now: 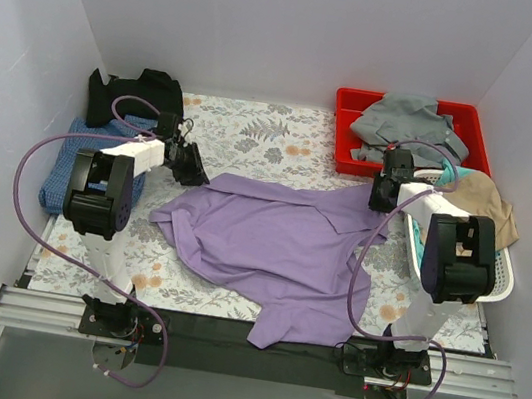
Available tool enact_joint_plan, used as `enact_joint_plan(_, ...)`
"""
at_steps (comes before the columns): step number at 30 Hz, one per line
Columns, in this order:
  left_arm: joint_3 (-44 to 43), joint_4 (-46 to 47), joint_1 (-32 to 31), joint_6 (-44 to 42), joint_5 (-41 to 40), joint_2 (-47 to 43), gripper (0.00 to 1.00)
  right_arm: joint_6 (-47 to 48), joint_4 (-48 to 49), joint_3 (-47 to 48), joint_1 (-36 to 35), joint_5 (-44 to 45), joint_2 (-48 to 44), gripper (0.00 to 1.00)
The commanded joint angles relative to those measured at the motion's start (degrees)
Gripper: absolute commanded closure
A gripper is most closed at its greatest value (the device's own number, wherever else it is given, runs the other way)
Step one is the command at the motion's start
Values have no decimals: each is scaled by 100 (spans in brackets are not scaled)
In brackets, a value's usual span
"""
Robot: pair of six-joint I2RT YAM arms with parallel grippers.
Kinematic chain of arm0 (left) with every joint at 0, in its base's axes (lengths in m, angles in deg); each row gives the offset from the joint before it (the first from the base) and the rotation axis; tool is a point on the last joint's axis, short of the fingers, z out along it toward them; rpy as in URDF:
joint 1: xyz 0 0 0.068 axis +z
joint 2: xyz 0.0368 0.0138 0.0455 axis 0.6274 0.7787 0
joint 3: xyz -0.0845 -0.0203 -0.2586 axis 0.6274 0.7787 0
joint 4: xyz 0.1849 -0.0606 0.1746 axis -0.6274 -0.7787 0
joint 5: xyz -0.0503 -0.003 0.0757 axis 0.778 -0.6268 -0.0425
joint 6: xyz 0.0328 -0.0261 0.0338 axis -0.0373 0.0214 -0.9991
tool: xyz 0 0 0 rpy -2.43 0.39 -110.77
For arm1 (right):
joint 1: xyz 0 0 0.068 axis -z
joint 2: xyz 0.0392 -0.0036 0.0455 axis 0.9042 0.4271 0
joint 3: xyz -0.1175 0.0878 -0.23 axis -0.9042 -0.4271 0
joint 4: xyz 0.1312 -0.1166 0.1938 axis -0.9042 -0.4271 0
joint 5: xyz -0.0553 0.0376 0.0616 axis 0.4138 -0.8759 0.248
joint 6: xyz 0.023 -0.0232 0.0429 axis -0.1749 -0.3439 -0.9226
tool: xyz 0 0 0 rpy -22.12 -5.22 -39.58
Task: Fold and stack the t-shirts
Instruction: Flatten the tshirt out
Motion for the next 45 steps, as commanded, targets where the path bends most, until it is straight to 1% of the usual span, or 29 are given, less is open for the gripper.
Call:
enact_joint_plan(1,66,-156,1,-87,5,-141,82,13,115,68,38,-195,-212,83)
enact_joint_plan(2,57,-173,1,-70,-12,-176,98,22,141,16,30,-264,-343,87)
enact_joint_plan(3,48,-174,1,-70,-4,-202,100,22,150,15,21,-248,-414,88)
enact_joint_plan(4,30,-174,1,-70,-39,-229,100,31,168,-54,21,-230,-476,88)
enact_joint_plan(6,-5,-217,1,-78,-92,-282,100,57,168,-99,21,-247,-608,94)
enact_joint_plan(8,-66,-279,1,-105,-153,-387,100,48,186,-160,21,-274,-845,95)
enact_joint_plan(9,-84,-296,1,-114,-136,-422,100,66,194,-187,29,-326,-924,99)
enact_joint_plan(13,-346,-542,1,-140,-293,-694,100,83,194,-196,29,-467,-1399,99)
enact_joint_plan(15,-426,-656,1,-140,-364,-1001,100,110,186,-187,21,-668,-1583,99)
enact_joint_plan(19,-804,-946,1,-149,-452,-1406,100,171,203,-152,29,-950,-1794,99)
enact_joint_plan(20,-927,-990,1,-218,-426,-1468,99,180,203,-152,29,-1012,-1830,99)
enact_joint_plan(21,-989,-1130,1,-263,-365,-1494,95,189,212,-126,29,-1134,-1847,99)
enact_joint_plan(26,-1095,-1404,1,-395,-215,-1372,92,198,203,-99,29,-1381,-1857,99)
enact_joint_plan(27,-1025,-1378,1,-404,-180,-1354,83,198,203,-99,21,-1407,-1856,99)
enact_joint_plan(29,-955,-1334,1,-404,-118,-1319,72,215,186,-99,29,-1416,-1848,99)
enact_joint_plan(30,-919,-1290,1,-412,-83,-1310,62,233,186,-99,29,-1416,-1839,99)
enact_joint_plan(31,-936,-1333,1,-456,-65,-1293,64,224,168,-90,21,-1408,-1839,99)
enact_joint_plan(32,-919,-1316,1,-491,22,-1327,75,224,168,-99,29,-1399,-1839,99)
enact_joint_plan(33,-849,-1142,1,-483,31,-1389,83,233,168,-99,21,-1399,-1821,99)
enact_joint_plan(34,-718,-1045,1,-483,49,-1468,100,233,159,-99,29,-1408,-1813,99)
enact_joint_plan(38,-655,-903,1,-474,-30,-1574,100,224,159,-108,29,-1460,-1769,99)
enact_joint_plan(39,-664,-912,1,-483,40,-1522,94,233,168,-108,21,-1478,-1751,99)
enact_joint_plan(40,-673,-920,1,-491,58,-1460,81,224,168,-108,29,-1495,-1742,99)
enact_joint_plan(41,-699,-938,1,-465,75,-1355,66,224,168,-90,29,-1513,-1725,99)
enact_joint_plan(42,-708,-938,1,-465,154,-1163,62,233,168,-81,29,-1531,-1681,99)
enact_joint_plan(44,-665,-860,1,-317,103,-968,59,215,168,-64,29,-1575,-1637,99)
enact_joint_plan(45,-603,-624,1,-177,102,-915,57,215,168,-55,21,-1636,-1602,99)
